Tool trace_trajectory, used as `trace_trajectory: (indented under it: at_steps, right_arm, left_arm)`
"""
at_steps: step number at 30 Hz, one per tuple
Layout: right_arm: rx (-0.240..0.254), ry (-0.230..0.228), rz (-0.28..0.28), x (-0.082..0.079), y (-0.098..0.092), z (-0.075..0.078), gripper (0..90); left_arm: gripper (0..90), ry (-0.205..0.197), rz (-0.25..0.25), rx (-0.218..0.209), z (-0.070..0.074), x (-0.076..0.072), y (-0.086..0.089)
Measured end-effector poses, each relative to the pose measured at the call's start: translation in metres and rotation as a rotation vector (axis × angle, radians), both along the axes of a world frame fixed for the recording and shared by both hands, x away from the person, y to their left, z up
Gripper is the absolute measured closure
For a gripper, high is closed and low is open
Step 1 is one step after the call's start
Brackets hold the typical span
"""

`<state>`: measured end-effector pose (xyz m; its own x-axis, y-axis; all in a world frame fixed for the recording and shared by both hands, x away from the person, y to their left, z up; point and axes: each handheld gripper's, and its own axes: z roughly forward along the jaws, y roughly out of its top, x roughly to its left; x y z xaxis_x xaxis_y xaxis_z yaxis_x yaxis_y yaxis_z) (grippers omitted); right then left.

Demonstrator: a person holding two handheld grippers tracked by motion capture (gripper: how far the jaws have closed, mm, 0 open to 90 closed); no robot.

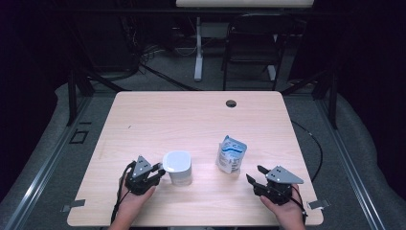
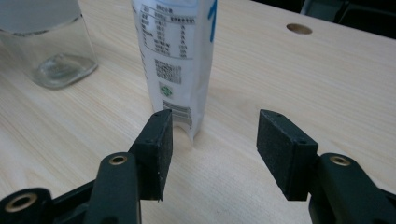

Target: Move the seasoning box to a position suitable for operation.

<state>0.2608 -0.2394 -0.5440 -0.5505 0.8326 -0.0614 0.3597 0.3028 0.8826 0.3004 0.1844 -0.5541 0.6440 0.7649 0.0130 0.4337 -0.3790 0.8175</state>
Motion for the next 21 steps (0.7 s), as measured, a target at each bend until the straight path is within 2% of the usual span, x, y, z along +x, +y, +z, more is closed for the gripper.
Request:
trace_trajectory:
  at_steps: [10, 15, 16, 21]
  right_arm:
    - [0.003, 0.024, 0.053, -0.002, 0.006, 0.002, 60.5]
    - [0.002, 0.026, 0.065, -0.002, 0.009, 0.003, 63.1]
    - [0.003, 0.033, 0.080, -0.002, 0.009, 0.004, 64.6]
    - [-0.007, 0.036, 0.080, -0.003, 0.012, 0.004, 67.4]
  left_arm:
    - [70.5, 0.001, -0.065, 0.005, 0.001, -0.009, -0.017]
    - [70.4, 0.002, -0.102, 0.014, 0.001, -0.013, -0.025]
    - [70.4, 0.001, -0.104, 0.010, 0.001, -0.013, -0.026]
    - [70.4, 0.006, -0.114, 0.018, 0.002, -0.015, -0.029]
